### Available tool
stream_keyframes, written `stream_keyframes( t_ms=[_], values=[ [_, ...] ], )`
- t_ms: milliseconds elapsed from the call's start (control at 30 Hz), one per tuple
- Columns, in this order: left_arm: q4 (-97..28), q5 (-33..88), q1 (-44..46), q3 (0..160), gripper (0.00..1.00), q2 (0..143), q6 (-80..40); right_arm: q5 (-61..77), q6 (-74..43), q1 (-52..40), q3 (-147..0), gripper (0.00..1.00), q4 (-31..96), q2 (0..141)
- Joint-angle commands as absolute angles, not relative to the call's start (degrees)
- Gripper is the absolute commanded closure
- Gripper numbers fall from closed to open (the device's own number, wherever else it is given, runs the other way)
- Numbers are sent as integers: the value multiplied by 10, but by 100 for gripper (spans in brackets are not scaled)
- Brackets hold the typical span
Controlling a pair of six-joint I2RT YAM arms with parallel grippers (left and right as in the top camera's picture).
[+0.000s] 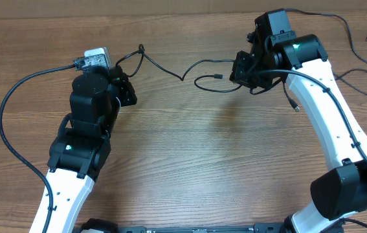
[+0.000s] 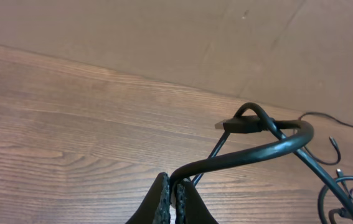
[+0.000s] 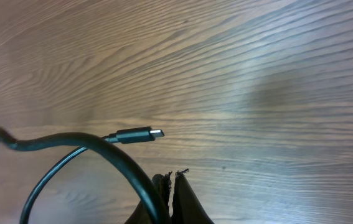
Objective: Untangle cables
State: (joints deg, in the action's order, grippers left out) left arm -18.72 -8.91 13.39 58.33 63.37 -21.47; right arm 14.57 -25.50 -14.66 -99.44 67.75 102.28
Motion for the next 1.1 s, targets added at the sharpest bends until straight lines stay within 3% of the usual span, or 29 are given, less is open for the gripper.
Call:
stream_keyframes(
  t_ms=[0, 233, 467, 633, 833, 1067],
  values=[
    [-185, -140, 127, 594, 96, 624, -263, 79, -274, -137, -1001, 96, 678, 1017],
    [-188, -172, 126, 594, 91, 624, -286, 32, -287, -137, -1001, 96, 679, 1017],
    [-188, -142, 127, 594, 64, 625, -285, 11, -318, -137, -1001, 96, 671, 1017],
    [-188, -104, 127, 594, 67, 625, -285, 12, -317, -137, -1001, 96, 670, 1017],
    [-188, -59, 127, 594, 59, 625, -283, 58, -315, -138, -1001, 96, 668, 1017],
    [-189, 21, 127, 594, 57, 625, -237, 276, -249, -138, -1001, 96, 624, 1017]
  ],
)
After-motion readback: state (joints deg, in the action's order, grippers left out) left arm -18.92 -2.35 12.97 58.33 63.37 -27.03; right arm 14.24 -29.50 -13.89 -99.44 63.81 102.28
